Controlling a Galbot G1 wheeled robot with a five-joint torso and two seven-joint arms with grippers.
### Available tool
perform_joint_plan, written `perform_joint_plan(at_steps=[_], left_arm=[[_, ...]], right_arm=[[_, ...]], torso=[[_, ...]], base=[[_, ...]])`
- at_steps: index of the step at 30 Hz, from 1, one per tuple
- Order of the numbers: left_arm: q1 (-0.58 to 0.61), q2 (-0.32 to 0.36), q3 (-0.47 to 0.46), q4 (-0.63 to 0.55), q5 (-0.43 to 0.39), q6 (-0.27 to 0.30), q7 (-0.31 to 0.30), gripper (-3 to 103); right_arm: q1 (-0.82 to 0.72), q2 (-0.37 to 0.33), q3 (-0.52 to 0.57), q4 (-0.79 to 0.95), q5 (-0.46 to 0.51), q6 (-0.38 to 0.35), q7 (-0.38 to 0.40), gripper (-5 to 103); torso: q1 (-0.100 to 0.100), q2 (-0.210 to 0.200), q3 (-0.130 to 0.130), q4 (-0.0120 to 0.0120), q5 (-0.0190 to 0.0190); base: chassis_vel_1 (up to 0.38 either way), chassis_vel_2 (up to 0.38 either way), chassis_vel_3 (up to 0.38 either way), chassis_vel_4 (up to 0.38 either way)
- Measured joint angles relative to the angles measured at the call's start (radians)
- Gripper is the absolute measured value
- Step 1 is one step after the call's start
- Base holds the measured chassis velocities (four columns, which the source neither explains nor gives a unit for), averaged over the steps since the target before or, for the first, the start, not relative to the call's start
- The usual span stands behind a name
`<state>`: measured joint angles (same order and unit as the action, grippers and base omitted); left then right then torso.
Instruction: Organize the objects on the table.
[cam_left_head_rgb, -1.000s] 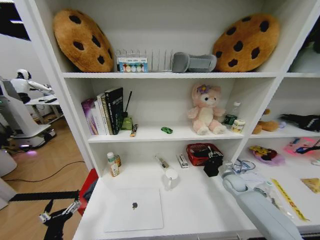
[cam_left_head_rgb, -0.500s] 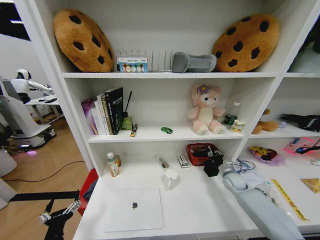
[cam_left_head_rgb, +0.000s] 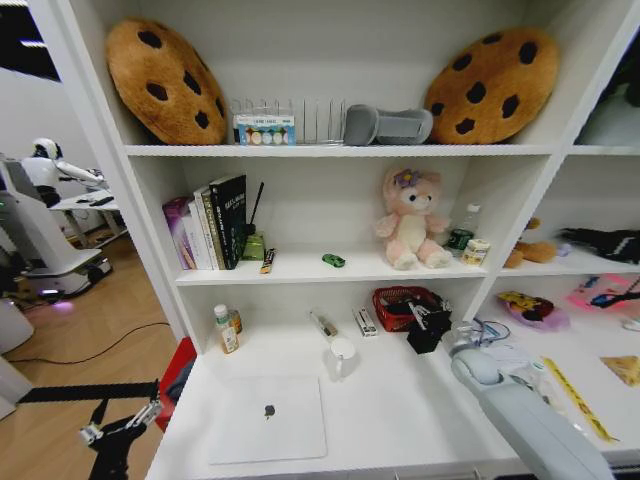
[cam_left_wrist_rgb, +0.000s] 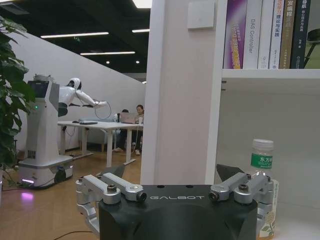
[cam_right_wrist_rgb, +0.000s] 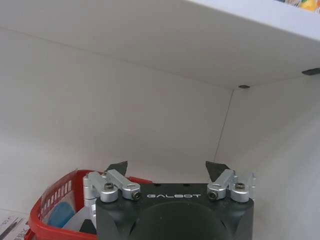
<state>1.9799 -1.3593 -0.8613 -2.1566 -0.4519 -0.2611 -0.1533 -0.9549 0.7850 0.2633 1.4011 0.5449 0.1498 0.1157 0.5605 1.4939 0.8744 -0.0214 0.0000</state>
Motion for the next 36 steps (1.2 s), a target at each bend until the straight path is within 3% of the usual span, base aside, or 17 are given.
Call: perform_joint_plan(at_steps=[2, 3, 15, 17, 27, 32, 36], left_arm=[[0.000, 0.001, 0.000, -0.001, -0.001, 0.000, 0.000, 100], [-0.001, 0.001, 0.000, -0.002, -0.001, 0.000, 0.000, 100], [0.002, 0.006, -0.001, -0.024, -0.001, -0.002, 0.000, 100], [0.008, 0.003, -0.009, -0.039, -0.004, -0.005, 0.000, 100], [0.014, -0.008, -0.019, -0.051, 0.000, -0.011, -0.025, 100], [0.013, -0.026, 0.001, -0.054, 0.022, -0.012, -0.016, 100], [0.020, -0.024, 0.004, -0.068, 0.032, -0.016, -0.009, 100]], right_arm=[[-0.017, -0.005, 0.017, 0.017, -0.001, -0.002, 0.001, 90], [-0.033, -0.011, 0.031, 0.034, 0.000, -0.002, 0.001, 99], [-0.298, -0.053, 0.185, 0.313, 0.002, 0.013, 0.006, 100], [-0.471, -0.013, 0.277, 0.420, -0.027, 0.050, 0.005, 100], [-0.793, 0.102, 0.486, 0.563, -0.106, 0.112, -0.008, 100], [-0.913, 0.191, 0.520, 0.607, -0.232, 0.184, -0.015, 100], [-0.958, 0.226, 0.546, 0.627, -0.260, 0.220, -0.021, 100]], torso=[[0.000, 0.000, 0.000, 0.0000, 0.0000], [0.000, 0.000, 0.000, 0.0000, 0.0001], [0.000, 0.000, 0.000, -0.0001, 0.0000], [0.000, 0.000, 0.000, 0.0002, -0.0001], [0.000, 0.000, 0.000, -0.0001, -0.0001], [0.000, 0.000, 0.000, -0.0002, 0.0000], [0.000, 0.000, 0.000, -0.0001, 0.0000]], base=[[0.000, 0.000, 0.000, 0.000], [0.000, 0.000, 0.000, 0.000], [0.000, 0.000, 0.000, 0.000], [0.000, 0.000, 0.000, 0.000], [0.000, 0.000, 0.000, 0.000], [0.000, 0.000, 0.000, 0.000], [0.000, 0.000, 0.000, 0.000]])
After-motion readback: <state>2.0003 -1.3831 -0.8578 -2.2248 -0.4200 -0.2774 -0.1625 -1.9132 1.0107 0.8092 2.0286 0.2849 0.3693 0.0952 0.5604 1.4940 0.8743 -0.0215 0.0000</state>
